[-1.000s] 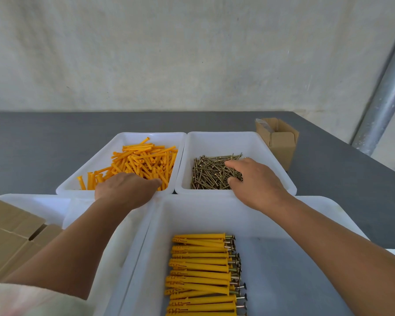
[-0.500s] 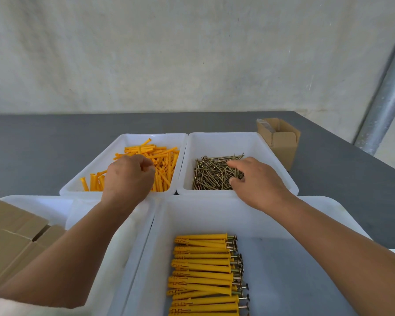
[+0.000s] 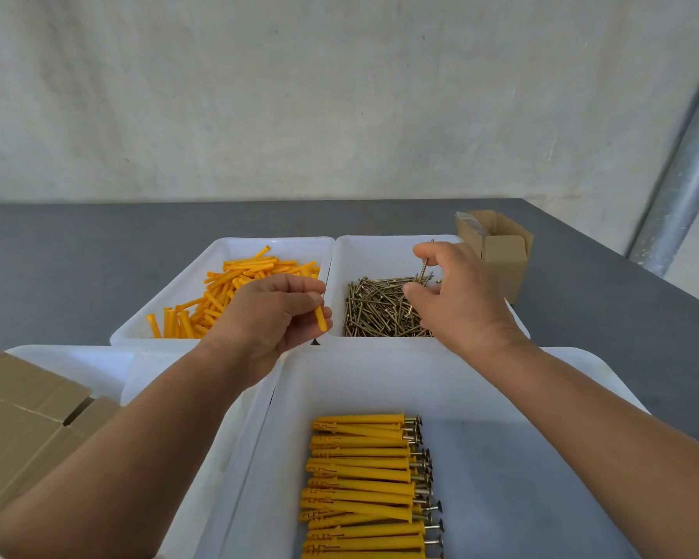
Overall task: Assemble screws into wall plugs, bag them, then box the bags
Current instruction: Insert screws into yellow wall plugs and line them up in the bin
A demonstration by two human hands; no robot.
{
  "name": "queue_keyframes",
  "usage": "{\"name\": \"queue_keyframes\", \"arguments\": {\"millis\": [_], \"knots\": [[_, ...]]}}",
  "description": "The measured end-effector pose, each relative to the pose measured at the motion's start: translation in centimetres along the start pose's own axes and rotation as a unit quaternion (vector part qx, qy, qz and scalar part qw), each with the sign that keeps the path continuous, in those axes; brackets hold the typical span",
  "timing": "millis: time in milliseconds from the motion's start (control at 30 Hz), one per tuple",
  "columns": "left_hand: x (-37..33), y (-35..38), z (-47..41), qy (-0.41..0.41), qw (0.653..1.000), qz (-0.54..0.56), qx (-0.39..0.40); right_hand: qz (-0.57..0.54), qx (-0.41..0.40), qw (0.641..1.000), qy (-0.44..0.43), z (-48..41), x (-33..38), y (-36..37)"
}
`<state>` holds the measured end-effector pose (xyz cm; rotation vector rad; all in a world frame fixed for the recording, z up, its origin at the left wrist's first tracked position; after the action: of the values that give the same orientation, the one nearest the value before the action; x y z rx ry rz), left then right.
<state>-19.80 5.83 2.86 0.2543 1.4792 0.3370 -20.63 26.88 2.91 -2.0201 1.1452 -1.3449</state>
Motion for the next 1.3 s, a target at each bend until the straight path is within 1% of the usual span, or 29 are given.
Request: {"name": "queue_keyframes", "arguments": {"millis": [67, 167, 233, 333, 400, 533, 600, 700, 833, 1300], "knots": [[0.1, 0.2, 0.3, -0.007, 1.0, -0.002, 0.011, -0.024, -0.007, 1.0, 0.002, 0.0, 0.4, -0.2], [0.2, 0.5, 0.7, -0.022, 0.999, -0.004, 0.026, -0.034, -0.014, 0.999, -0.016, 0.1, 0.7, -0.4], [0.2, 0.6, 0.7, -0.026, 0.999, -0.015, 0.033, -0.042, -0.008, 0.999, -0.028, 0.3, 0.8, -0.6], [0.1, 0.5, 0.7, -0.02, 0.998, -0.05, 0.032, -0.05, 0.014, 0.998, -0.024, 0.4, 0.8, -0.6], [-0.1, 0.5, 0.7, -0.01, 0.997, -0.074, 0.025, -0.023, 0.028, 0.999, -0.032, 0.4, 0.9, -0.6], [-0.4, 0.5, 0.8, 0.006, 0.993, -0.114, 0.006, 0.078, 0.046, 0.993, -0.076, 0.9, 1.4, -0.6], [-0.6, 0.5, 0.8, 0.011, 0.992, -0.129, 0.001, 0.099, 0.055, 0.99, -0.09, 1.2, 1.5, -0.5], [-0.7, 0.5, 0.9, 0.015, 0.99, -0.143, -0.005, 0.109, 0.046, 0.988, -0.101, 1.2, 1.4, -0.5], [-0.8, 0.5, 0.9, 0.02, 0.988, -0.155, -0.004, 0.11, 0.028, 0.989, -0.094, 1.0, 1.2, -0.6], [-0.7, 0.2, 0.8, 0.061, 0.973, -0.222, 0.013, 0.167, 0.024, 0.976, -0.134, 1.0, 1.0, -0.4]]}}
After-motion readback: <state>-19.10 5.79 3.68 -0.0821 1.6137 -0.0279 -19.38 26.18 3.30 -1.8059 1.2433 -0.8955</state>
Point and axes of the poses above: each hand's wrist, its own z-axis away from the middle knuckle, its own y-axis out of the palm, x = y × z, the point moved 2 cm from there along -z, towards the middle knuckle, and after that the axes turned 13 degrees about z, right-handed, at the moved point
